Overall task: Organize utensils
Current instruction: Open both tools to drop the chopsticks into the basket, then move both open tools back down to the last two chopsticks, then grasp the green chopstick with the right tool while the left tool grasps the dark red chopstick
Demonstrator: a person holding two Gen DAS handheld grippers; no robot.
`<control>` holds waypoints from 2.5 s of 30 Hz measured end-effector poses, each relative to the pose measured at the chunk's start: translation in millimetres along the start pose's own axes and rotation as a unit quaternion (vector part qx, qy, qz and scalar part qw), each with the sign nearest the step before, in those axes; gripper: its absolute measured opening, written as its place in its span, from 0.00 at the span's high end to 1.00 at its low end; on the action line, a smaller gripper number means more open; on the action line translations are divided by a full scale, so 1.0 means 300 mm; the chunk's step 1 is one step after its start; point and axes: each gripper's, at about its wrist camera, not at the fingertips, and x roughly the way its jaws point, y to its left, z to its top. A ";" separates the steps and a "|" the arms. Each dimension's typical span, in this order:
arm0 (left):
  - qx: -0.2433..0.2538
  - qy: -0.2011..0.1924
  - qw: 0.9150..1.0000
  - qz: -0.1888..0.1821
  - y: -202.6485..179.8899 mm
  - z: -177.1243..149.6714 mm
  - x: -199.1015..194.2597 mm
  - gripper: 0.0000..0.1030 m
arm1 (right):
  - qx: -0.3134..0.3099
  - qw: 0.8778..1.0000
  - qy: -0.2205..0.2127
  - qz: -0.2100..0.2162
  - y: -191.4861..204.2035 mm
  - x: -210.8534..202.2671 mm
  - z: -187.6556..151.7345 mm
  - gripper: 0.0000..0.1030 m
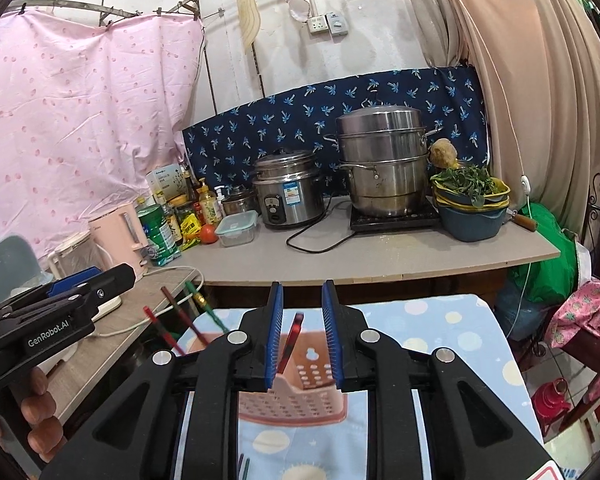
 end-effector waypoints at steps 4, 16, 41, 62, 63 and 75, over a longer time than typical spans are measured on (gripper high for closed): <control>0.007 0.007 1.000 0.016 0.013 -0.055 -0.049 0.48 | -0.010 1.000 0.009 0.002 0.024 -0.062 -0.055 0.80; 0.014 0.041 0.998 0.036 0.025 -0.228 -0.170 0.48 | -0.047 0.998 0.042 0.005 0.121 -0.228 -0.243 0.80; -0.008 0.140 0.988 0.072 0.106 -0.669 -0.239 0.48 | -0.017 0.983 0.179 0.019 0.161 -0.306 -0.707 0.80; -0.010 0.215 0.974 0.064 0.109 -0.908 -0.221 0.48 | -0.022 0.965 0.258 0.044 0.251 -0.236 -0.957 0.80; -0.011 0.217 0.974 0.064 0.107 -0.911 -0.220 0.48 | -0.022 0.965 0.259 0.044 0.251 -0.231 -0.960 0.80; -0.011 0.228 0.972 0.053 0.080 -0.937 -0.215 0.39 | -0.030 0.967 0.251 0.015 0.221 -0.222 -0.965 0.93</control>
